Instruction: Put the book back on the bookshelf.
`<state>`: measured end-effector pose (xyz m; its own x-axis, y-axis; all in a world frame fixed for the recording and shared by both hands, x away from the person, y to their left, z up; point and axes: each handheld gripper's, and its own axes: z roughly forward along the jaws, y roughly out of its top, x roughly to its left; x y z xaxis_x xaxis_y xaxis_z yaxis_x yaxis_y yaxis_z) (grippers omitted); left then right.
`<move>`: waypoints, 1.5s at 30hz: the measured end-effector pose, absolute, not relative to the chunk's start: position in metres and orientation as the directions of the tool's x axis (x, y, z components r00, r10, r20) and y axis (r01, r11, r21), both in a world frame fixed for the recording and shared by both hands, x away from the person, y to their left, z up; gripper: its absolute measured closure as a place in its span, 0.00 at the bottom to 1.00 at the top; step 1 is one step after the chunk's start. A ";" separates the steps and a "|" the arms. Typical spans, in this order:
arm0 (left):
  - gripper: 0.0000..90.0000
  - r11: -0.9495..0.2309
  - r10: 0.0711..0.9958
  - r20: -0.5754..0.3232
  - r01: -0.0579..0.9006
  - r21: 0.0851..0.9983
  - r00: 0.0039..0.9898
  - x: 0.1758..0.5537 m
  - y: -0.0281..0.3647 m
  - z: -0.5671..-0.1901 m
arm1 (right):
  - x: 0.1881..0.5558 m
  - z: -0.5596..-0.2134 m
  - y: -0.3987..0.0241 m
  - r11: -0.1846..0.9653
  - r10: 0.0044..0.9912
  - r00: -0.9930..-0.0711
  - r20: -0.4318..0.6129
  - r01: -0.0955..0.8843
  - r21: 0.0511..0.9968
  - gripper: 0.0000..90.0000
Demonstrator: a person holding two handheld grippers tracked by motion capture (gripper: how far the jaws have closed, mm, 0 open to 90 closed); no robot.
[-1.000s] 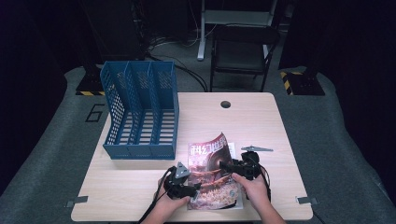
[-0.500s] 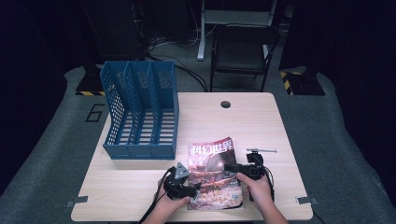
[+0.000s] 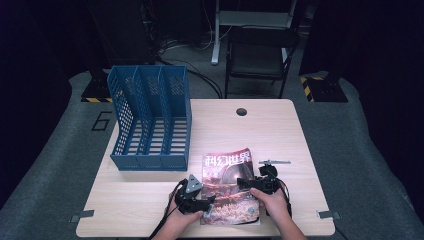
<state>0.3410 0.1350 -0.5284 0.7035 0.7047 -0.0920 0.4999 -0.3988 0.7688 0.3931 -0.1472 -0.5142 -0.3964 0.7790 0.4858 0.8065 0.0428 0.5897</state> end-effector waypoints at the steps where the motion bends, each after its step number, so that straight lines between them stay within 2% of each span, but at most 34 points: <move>1: 0.36 -0.398 0.705 -0.094 0.502 0.768 0.703 0.341 0.135 -0.529 | 0.394 -0.515 -0.147 0.044 0.780 -0.398 0.483 0.805 0.592 0.44; 9: 0.36 -0.395 0.705 -0.096 0.501 0.770 0.703 0.341 0.135 -0.529 | 0.396 -0.516 -0.145 0.034 0.777 -0.389 0.495 0.811 0.583 0.44; 18: 0.36 -0.394 0.704 -0.097 0.501 0.771 0.703 0.341 0.136 -0.529 | 0.397 -0.514 -0.140 0.071 0.763 -0.416 0.494 0.815 0.576 0.30; 20: 0.36 -0.387 0.704 -0.116 0.515 0.765 0.700 0.341 0.135 -0.529 | 0.397 -0.514 -0.140 0.068 0.760 -0.417 0.498 0.814 0.577 0.29; 26: 0.31 -0.400 0.703 -0.091 0.498 0.770 0.705 0.343 0.133 -0.529 | 0.397 -0.514 -0.140 0.074 0.755 -0.425 0.499 0.811 0.580 0.27; 27: 0.31 -0.405 0.698 -0.095 0.500 0.766 0.710 0.343 0.133 -0.529 | 0.397 -0.514 -0.140 0.078 0.756 -0.427 0.495 0.810 0.581 0.29; 28: 0.28 -0.410 0.692 -0.096 0.499 0.764 0.716 0.343 0.133 -0.529 | 0.396 -0.513 -0.141 0.078 0.771 -0.415 0.483 0.814 0.575 0.38; 30: 0.27 -0.416 0.689 -0.090 0.494 0.764 0.719 0.343 0.132 -0.529 | 0.396 -0.513 -0.143 0.088 0.782 -0.413 0.467 0.814 0.574 0.47; 31: 0.27 -0.416 0.689 -0.090 0.494 0.764 0.719 0.343 0.132 -0.529 | 0.396 -0.513 -0.143 0.088 0.782 -0.413 0.467 0.814 0.574 0.47; 32: 0.27 -0.416 0.695 -0.079 0.490 0.766 0.715 0.344 0.132 -0.529 | 0.396 -0.513 -0.145 0.090 0.781 -0.407 0.474 0.824 0.560 0.54; 33: 0.27 -0.416 0.695 -0.079 0.490 0.766 0.715 0.344 0.132 -0.529 | 0.396 -0.513 -0.145 0.090 0.781 -0.407 0.474 0.824 0.560 0.54; 38: 0.26 -0.413 0.695 -0.088 0.496 0.764 0.714 0.345 0.131 -0.529 | 0.398 -0.515 -0.151 0.091 0.767 -0.402 0.500 0.839 0.537 0.71; 45: 0.26 -0.409 0.699 -0.092 0.501 0.763 0.709 0.346 0.132 -0.529 | 0.399 -0.514 -0.157 0.072 0.733 -0.393 0.555 0.856 0.511 0.86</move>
